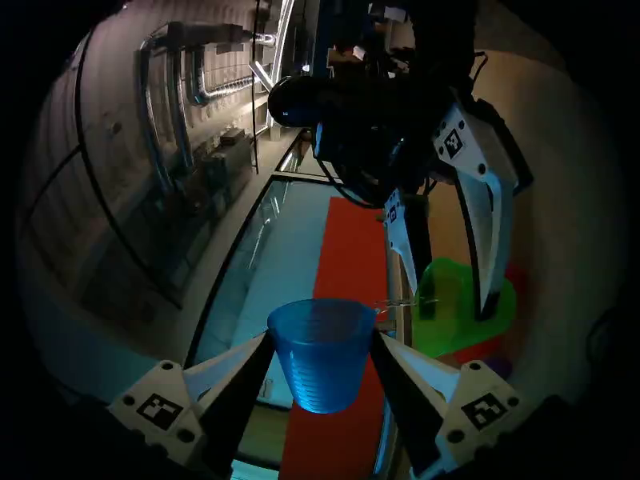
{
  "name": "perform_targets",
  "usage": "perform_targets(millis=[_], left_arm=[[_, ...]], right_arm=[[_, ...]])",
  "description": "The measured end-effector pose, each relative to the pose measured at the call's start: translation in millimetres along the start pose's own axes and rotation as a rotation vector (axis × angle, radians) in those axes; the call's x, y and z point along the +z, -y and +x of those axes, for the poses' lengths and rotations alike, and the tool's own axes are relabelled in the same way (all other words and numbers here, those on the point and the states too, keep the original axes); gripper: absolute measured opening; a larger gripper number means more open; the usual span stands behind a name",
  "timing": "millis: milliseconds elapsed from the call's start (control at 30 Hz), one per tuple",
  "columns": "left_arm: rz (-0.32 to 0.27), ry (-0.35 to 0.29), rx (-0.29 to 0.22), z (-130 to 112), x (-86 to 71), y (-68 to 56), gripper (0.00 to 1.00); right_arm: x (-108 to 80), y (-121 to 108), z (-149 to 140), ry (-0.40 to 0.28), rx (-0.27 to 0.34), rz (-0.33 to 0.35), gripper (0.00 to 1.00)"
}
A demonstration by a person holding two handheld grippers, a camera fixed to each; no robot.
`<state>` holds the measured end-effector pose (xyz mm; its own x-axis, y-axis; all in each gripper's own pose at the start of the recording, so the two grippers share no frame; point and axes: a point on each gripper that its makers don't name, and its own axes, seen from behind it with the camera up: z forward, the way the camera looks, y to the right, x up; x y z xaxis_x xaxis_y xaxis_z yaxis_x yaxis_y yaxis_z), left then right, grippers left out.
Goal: Pour water
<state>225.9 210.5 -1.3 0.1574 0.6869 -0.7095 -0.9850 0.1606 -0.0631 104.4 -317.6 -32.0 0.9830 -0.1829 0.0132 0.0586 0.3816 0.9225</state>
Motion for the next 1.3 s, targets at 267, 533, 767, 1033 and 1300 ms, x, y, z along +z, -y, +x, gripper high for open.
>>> perform_targets(millis=[267,533,767,1033,1300], left_arm=[[0.001,0.001,0.021,-0.9,1.4,2.4,0.84],[0.0,0.002,0.052,-1.1,1.9,2.1,0.84],[0.007,0.002,0.072,-0.7,1.5,4.0,0.84],[0.011,0.004,0.098,0.7,0.0,4.8,0.84],[0.015,0.001,0.113,3.9,0.2,5.2,0.84]], right_arm=[[0.4,0.0,0.6,-0.002,0.002,-0.001,0.91],[1.7,0.8,1.6,-0.004,-0.001,-0.001,0.91],[1.7,-0.1,2.7,-0.007,-0.001,-0.004,0.91],[1.8,-0.4,5.1,-0.012,0.001,-0.006,0.91],[1.5,-0.7,4.8,-0.016,0.007,-0.007,0.91]])
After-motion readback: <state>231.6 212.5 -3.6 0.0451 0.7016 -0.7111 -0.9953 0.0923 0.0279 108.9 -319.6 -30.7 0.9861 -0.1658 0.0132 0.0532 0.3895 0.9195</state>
